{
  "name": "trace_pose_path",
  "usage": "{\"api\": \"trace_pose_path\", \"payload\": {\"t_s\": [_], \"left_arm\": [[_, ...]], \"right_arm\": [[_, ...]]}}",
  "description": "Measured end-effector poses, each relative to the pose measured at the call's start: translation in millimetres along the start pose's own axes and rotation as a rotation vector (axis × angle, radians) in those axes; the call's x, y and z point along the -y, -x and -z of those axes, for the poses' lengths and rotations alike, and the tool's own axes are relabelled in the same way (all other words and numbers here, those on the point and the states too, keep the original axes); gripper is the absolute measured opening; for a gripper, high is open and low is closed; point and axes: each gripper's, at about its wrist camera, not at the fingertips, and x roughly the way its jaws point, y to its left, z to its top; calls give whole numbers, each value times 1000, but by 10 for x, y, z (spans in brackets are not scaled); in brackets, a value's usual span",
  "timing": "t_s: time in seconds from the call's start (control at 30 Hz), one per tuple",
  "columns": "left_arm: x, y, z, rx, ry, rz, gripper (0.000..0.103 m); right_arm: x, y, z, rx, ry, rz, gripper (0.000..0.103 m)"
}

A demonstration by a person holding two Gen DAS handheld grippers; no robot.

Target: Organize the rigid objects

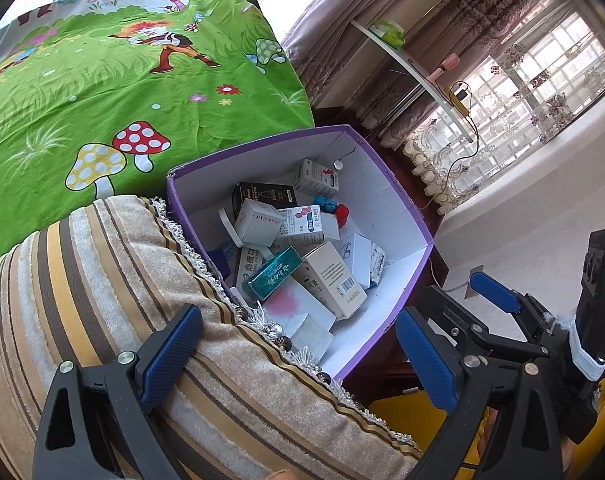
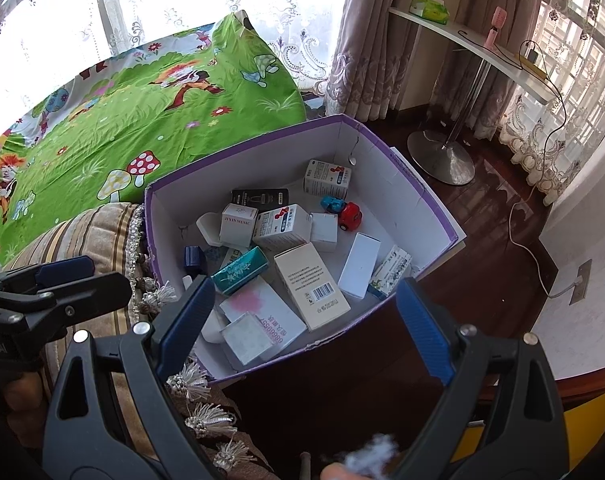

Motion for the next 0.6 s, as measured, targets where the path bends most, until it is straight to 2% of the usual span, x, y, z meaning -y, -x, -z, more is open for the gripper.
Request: {"api": "trace_pose_path", "payload": {"t_s": [0.6], "left_arm": [[-2,-15,9,3,-2,-9,99]], "right_arm": [[6,-31,36,-7,-7,-4,93]]}}
